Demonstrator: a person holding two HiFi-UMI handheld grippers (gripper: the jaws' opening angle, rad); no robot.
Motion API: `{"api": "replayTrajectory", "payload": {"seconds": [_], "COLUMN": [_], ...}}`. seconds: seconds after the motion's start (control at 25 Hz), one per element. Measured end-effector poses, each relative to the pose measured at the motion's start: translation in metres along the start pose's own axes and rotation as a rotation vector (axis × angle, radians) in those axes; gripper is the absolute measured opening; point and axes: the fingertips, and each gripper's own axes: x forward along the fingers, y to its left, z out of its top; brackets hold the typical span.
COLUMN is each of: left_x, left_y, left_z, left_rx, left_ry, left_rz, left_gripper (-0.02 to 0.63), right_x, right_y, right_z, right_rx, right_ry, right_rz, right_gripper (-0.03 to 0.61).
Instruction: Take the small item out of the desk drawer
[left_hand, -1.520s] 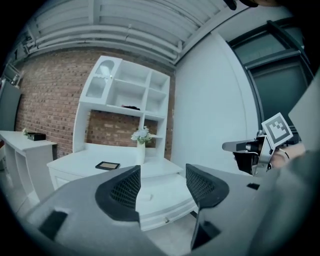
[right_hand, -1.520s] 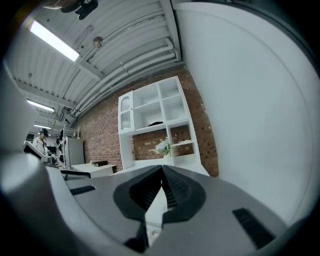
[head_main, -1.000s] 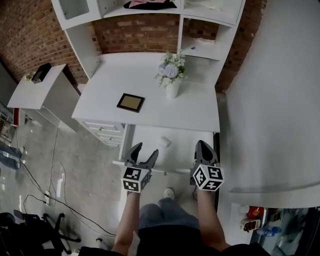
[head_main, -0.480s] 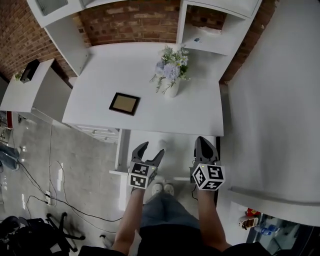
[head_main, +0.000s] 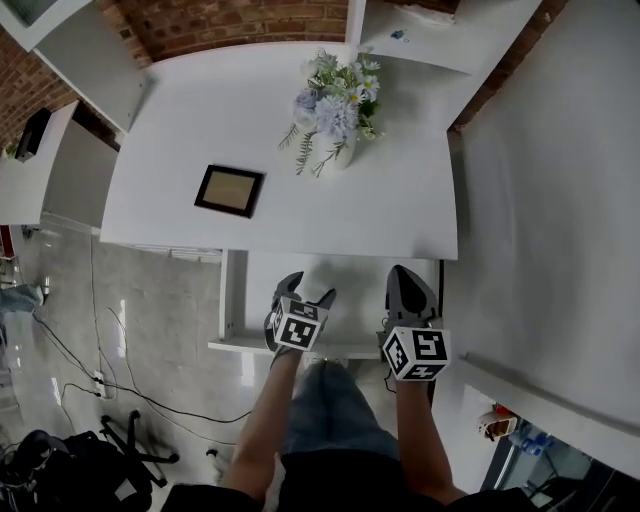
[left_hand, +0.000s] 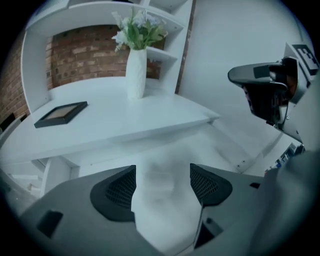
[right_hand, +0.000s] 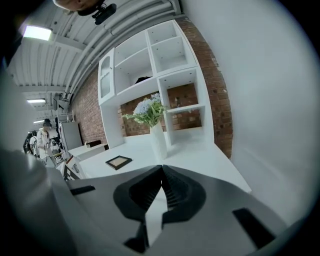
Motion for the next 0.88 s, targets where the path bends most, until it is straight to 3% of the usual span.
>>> {"api": "replayTrajectory", "payload": {"seconds": [0.24, 0.44, 0.88], "left_x": [0.047, 0.071, 0.080], "left_y": [0.004, 0.009, 0.010], "left_z": [-0.033, -0.050, -0.052], "left_rx": [-0.007, -0.018, 0.027], "left_ry": [0.157, 0.235, 0.250], "left_rz": [-0.009, -0.011, -0.001], "left_gripper": [0.314, 0.314, 0.296], "right_x": [0.011, 0.014, 0.018], "right_y": [-0.009, -0.014, -0.015], "right_z": [-0.022, -0.033, -0.042], "right_rx": [0.007, 0.022, 0.037], "right_ry": [0.052, 0.078, 0.105], "right_rz": [-0.007, -0.010, -0.007], "right_gripper": [-0.002, -0.002, -0.002]}}
